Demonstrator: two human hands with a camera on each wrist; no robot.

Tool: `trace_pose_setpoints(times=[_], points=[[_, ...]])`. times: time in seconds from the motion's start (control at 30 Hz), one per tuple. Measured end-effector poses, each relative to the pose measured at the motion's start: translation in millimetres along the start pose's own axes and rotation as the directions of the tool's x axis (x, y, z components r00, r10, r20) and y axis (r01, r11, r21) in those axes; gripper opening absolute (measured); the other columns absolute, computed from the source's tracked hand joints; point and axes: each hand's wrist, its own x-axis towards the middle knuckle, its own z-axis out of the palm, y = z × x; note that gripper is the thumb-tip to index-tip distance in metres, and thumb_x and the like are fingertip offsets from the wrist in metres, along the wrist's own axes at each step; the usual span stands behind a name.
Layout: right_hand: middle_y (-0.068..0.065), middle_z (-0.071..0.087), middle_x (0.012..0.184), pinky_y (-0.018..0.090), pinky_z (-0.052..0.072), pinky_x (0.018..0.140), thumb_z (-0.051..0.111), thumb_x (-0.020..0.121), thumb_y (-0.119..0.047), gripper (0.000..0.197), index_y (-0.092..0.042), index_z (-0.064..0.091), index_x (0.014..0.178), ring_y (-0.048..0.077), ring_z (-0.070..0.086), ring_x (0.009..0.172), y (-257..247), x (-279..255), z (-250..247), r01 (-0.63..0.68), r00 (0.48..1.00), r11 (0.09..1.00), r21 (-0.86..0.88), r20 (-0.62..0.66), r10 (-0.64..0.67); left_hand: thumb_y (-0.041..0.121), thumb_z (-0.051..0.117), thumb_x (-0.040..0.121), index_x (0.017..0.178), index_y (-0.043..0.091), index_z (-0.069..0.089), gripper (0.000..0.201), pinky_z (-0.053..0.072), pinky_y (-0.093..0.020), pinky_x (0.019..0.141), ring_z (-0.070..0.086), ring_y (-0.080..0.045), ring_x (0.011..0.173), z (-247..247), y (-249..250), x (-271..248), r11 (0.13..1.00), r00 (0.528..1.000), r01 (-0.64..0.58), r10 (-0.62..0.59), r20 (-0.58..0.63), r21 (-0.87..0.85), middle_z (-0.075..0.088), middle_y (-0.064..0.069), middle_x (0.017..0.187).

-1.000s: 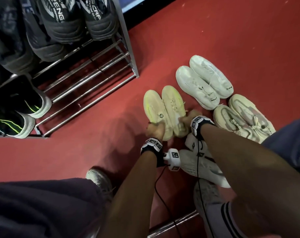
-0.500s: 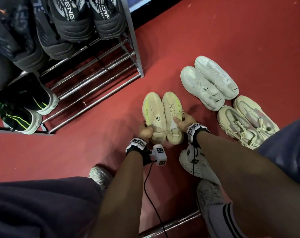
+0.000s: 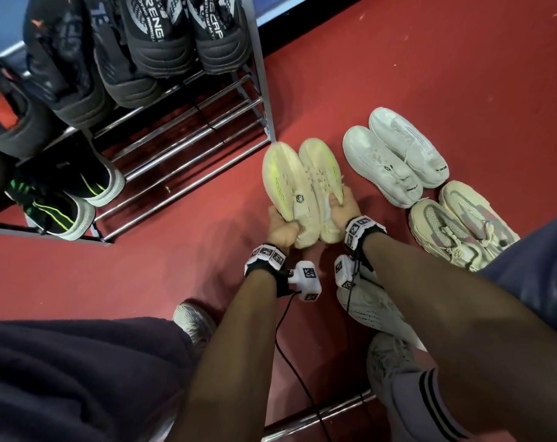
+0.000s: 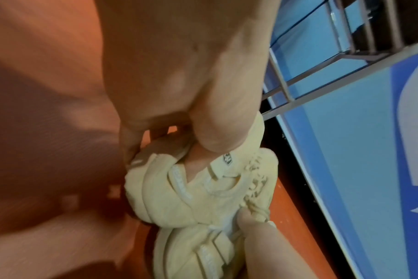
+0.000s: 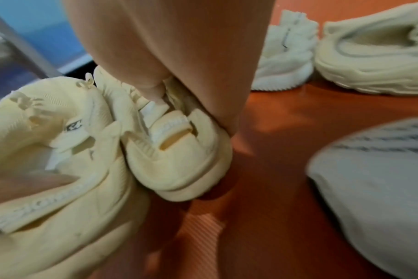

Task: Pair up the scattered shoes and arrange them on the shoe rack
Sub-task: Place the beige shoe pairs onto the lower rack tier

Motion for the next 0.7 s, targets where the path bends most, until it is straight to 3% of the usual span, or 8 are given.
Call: trace_pose_setpoints(times=[0.03, 0.17, 0.23, 0.37, 0.43, 0.57, 0.63, 0.7], points=[[0.004, 0.057, 0.138, 0.034, 0.039, 0.109, 0.045, 0.103, -0.031, 0.049, -0.02, 0.036, 0.149, 0.025, 0.054, 0.125, -14.7, -2.7, -0.4, 0.039, 0.999, 0.999, -0.003, -0.006, -0.039, -0.003, 0.063, 0.089, 0.134, 0.01, 0.034, 0.055, 0.047, -0.026, 0.076, 0.056, -0.019, 0.105, -2.7, 8.7, -1.7, 0.999, 0.999, -0.027, 0.027, -0.019, -0.017, 0.057, -0.002, 0.117], [0.003, 0.059, 0.135, 0.04, 0.042, 0.107, 0.043, 0.099, -0.032, 0.049, -0.026, 0.034, 0.147, 0.027, 0.057, 0.121, -70.4, -13.9, -13.4, 0.171, 0.98, 0.983, 0.068, -0.115, -0.163, -0.006, 0.064, 0.084, 0.13, 0.016, 0.036, 0.059, 0.052, -0.023, 0.076, 0.061, -0.022, 0.113, -13.0, 48.6, -16.4, 0.976, 0.978, -0.204, 0.201, -0.052, -0.079, 0.06, -0.007, 0.123], [-0.002, 0.06, 0.132, 0.034, 0.042, 0.102, 0.042, 0.099, -0.029, 0.045, -0.025, 0.037, 0.144, 0.024, 0.057, 0.119, -96.2, -29.3, -27.3, 0.249, 0.96, 0.959, 0.135, -0.169, -0.225, -0.01, 0.064, 0.079, 0.133, 0.019, 0.035, 0.067, 0.058, -0.033, 0.087, 0.061, -0.022, 0.117, -17.6, 69.9, -29.5, 0.949, 0.954, -0.299, 0.295, -0.051, -0.098, 0.06, -0.007, 0.125], [-0.017, 0.061, 0.109, 0.024, 0.039, 0.088, 0.042, 0.099, -0.022, 0.034, -0.023, 0.045, 0.133, 0.009, 0.056, 0.102, -162.2, -73.6, -50.5, 0.385, 0.917, 0.882, 0.272, -0.222, -0.332, -0.009, 0.062, 0.078, 0.133, 0.033, 0.035, 0.075, 0.051, -0.05, 0.104, 0.058, -0.021, 0.125, -41.5, 120.0, -74.3, 0.871, 0.881, -0.473, 0.466, -0.081, -0.13, 0.059, -0.004, 0.132], [-0.016, 0.064, 0.11, 0.026, 0.044, 0.09, 0.044, 0.097, -0.018, 0.033, -0.021, 0.049, 0.129, 0.006, 0.058, 0.1, -199.8, -94.3, -56.7, 0.468, 0.881, 0.818, 0.334, -0.242, -0.406, -0.007, 0.06, 0.078, 0.128, 0.037, 0.035, 0.071, 0.051, -0.053, 0.103, 0.058, -0.022, 0.126, -61.8, 147.5, -102.9, 0.82, 0.828, -0.56, 0.55, -0.105, -0.122, 0.056, -0.006, 0.133], [-0.017, 0.064, 0.115, 0.017, 0.044, 0.089, 0.05, 0.09, -0.016, 0.039, -0.029, 0.05, 0.127, -0.001, 0.059, 0.102, -274.7, -143.1, -62.0, 0.544, 0.835, 0.747, 0.382, -0.163, -0.525, -0.002, 0.06, 0.081, 0.128, 0.02, 0.034, 0.058, 0.06, -0.05, 0.09, 0.062, -0.029, 0.119, -117.2, 206.6, -169.1, 0.747, 0.764, -0.645, 0.625, -0.158, -0.163, 0.055, -0.011, 0.13], [-0.017, 0.064, 0.116, 0.02, 0.046, 0.092, 0.052, 0.086, -0.016, 0.046, -0.032, 0.051, 0.129, -0.001, 0.059, 0.103, -309.5, -171.3, -60.3, 0.565, 0.814, 0.718, 0.407, -0.134, -0.565, 0.008, 0.059, 0.089, 0.129, 0.019, 0.038, 0.046, 0.061, -0.043, 0.087, 0.064, -0.024, 0.115, -151.5, 233.3, -204.9, 0.72, 0.743, -0.669, 0.646, -0.173, -0.185, 0.058, -0.011, 0.13], [-0.012, 0.063, 0.121, 0.017, 0.046, 0.086, 0.051, 0.085, -0.008, 0.058, -0.027, 0.047, 0.14, -0.001, 0.059, 0.101, -340.3, -199.0, -56.7, 0.566, 0.801, 0.704, 0.429, -0.082, -0.594, 0.025, 0.06, 0.093, 0.133, 0.017, 0.044, 0.043, 0.061, -0.036, 0.087, 0.065, -0.019, 0.116, -186.3, 255.9, -238.6, 0.702, 0.72, -0.694, 0.672, -0.176, -0.158, 0.062, -0.007, 0.13]])
